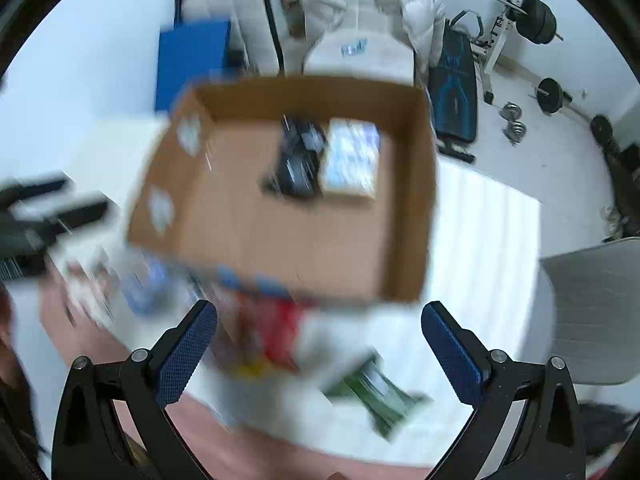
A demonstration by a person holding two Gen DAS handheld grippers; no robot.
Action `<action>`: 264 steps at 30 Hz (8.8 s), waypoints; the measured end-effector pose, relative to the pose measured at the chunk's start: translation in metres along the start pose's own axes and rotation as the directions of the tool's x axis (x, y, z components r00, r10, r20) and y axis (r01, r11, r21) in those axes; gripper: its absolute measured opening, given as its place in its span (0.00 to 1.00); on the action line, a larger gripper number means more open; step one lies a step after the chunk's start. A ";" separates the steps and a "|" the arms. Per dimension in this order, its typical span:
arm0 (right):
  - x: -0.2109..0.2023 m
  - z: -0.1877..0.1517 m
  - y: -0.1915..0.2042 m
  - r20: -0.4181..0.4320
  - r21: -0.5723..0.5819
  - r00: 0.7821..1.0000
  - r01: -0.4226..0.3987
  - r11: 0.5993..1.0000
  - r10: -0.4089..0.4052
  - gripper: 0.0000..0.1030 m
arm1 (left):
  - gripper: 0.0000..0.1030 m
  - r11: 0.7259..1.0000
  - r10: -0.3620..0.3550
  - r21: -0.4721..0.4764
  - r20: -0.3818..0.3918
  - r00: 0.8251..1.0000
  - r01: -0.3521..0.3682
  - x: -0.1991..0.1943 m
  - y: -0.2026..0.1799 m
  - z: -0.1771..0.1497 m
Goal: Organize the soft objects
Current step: 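Grasp the blue tissue pack with the left gripper while the right grasps the green bag, then lift both items into the box and release them, then grasp the panda snack bag with the left gripper while the right grasps the red bag, then place both bags into the box and open both grippers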
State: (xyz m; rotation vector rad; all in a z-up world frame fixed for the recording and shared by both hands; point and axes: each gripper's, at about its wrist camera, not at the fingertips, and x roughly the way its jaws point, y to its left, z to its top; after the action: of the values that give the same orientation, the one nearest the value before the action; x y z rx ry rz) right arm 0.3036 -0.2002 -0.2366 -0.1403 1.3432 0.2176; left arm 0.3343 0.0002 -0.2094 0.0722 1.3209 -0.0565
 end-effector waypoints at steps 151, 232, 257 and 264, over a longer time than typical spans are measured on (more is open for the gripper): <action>0.089 0.091 -0.009 -0.244 0.175 0.970 0.055 0.983 -0.011 1.00 | 0.95 0.997 -0.074 -0.014 -0.118 0.990 0.073 0.092 0.002 0.112; 0.133 -0.086 0.024 -0.200 0.299 0.959 -0.135 0.944 0.200 0.64 | 0.58 0.998 -0.056 -0.051 -0.307 0.950 0.043 0.195 -0.065 -0.070; 0.044 -0.095 0.022 -0.101 0.264 0.959 -0.233 0.936 0.267 0.45 | 0.54 0.959 -0.244 -0.159 -0.037 0.969 0.236 0.046 -0.023 -0.123; -0.029 -0.044 0.008 0.041 0.254 0.962 -0.270 0.929 0.269 0.45 | 0.55 0.952 -0.277 -0.119 0.060 0.959 0.282 -0.013 -0.026 -0.044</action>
State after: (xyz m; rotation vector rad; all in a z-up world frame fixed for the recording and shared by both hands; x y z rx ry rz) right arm 0.2535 -0.2049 -0.2181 0.2669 1.3708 0.2719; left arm 0.2860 -0.0223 -0.2083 -0.2242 1.2815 -0.2138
